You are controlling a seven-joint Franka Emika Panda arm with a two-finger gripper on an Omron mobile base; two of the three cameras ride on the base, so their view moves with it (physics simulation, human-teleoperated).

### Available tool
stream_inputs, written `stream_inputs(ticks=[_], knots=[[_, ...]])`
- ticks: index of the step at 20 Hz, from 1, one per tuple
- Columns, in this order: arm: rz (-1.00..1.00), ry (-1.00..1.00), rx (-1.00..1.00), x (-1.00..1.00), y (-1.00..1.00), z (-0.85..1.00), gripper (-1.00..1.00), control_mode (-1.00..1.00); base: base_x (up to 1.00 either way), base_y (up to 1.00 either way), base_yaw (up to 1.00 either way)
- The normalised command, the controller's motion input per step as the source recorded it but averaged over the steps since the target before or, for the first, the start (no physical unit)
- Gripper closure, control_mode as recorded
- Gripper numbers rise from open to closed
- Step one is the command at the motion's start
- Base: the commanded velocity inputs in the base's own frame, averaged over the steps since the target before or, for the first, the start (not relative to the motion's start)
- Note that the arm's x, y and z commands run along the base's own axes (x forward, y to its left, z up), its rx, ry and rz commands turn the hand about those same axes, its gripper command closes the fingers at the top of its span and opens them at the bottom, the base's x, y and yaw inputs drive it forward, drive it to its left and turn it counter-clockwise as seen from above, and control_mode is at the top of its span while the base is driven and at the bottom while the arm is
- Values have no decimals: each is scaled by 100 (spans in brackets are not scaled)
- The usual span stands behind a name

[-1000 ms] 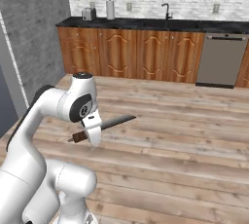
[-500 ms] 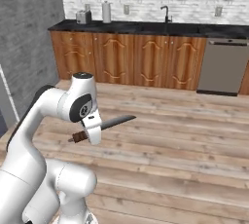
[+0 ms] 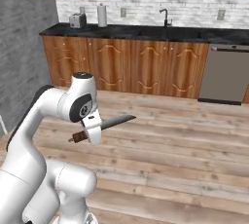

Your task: Move the cutting board and knife to the sink. Then move spray from the cabinet to the counter.

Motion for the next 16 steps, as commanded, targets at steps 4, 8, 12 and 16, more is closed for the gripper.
stream_inputs(ticks=[4,8,12,16], knots=[[0,0,0,0,0,0,100,100,78,-6,0],[0,0,0,0,0,0,100,100,79,-7,0],[0,0,0,0,0,0,100,100,80,-7,0],[0,0,0,0,0,0,100,100,79,-6,1]])
